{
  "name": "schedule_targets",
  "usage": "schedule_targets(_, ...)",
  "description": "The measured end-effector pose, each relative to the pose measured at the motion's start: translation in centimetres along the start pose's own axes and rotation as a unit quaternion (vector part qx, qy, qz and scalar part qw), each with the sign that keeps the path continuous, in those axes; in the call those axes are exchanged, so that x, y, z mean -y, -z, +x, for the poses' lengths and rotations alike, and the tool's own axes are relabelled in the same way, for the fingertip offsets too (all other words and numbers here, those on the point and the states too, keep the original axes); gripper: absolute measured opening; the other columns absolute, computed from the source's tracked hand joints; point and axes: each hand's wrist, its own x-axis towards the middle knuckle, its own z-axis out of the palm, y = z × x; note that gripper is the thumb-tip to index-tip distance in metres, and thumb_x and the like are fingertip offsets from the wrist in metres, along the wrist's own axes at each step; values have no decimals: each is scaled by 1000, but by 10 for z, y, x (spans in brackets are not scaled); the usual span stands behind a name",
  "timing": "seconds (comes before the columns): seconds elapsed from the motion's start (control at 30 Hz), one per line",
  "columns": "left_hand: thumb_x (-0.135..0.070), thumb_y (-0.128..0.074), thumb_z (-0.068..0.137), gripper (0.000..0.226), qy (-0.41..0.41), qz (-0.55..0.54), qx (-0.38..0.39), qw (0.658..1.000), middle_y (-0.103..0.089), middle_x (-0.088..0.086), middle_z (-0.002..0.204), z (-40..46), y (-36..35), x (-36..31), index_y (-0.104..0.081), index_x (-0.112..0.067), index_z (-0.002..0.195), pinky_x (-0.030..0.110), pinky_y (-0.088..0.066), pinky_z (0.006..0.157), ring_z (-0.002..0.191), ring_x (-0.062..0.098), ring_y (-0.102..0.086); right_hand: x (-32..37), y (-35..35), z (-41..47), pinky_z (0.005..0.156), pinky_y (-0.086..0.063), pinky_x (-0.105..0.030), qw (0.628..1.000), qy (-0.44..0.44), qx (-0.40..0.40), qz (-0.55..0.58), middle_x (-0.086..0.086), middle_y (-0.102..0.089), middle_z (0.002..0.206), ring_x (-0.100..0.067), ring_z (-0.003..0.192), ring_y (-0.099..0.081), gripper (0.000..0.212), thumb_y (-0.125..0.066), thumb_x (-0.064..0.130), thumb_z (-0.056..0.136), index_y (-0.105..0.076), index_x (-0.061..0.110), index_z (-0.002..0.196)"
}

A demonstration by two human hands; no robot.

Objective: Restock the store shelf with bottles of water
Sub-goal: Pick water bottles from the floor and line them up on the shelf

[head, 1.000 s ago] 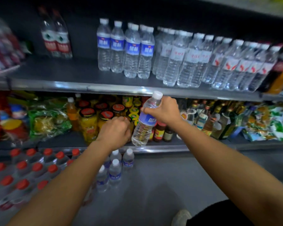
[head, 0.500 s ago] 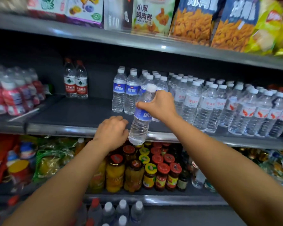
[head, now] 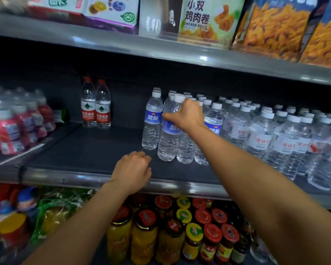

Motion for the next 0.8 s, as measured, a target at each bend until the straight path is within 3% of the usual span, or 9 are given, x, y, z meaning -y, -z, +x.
schedule_targets(0.2,-32,-43,96,35,-9,-13,-8,1000,-53,-3,122,14,-12,8,-55,-18,125,29,-40,91,117,18,-48,2,-18,13,43,-29,-24,999,-14,16,-41,0,-48,59,-18,60,-52,49,-80,45,67,-44,13,57)
schedule_targets(0.33,-32,-43,96,34,-20,-27,-10,999,-53,-3,121,17,-20,9,-55,-18,125,28,-39,91,117,17,-47,3,-22,20,57,-39,-29,997,-18,33,-68,0,-49,67,-22,72,-57,53,-81,52,67,-45,13,63)
schedule_targets(0.5,-32,-44,96,34,-21,-36,-14,999,-54,-2,121,16,-23,7,-56,-18,124,29,-39,93,117,18,-47,4,-11,26,64,-41,-32,994,-20,64,-91,-5,-51,90,-26,87,-59,52,-77,54,72,-51,10,85)
schedule_targets(0.8,-30,-44,96,35,-32,-41,-15,999,-55,-1,120,11,-23,3,-57,-16,124,30,-39,94,116,18,-49,6,-10,24,67,-40,-32,994,-26,50,-93,-8,-61,109,-28,101,-61,57,-78,55,70,-58,9,99)
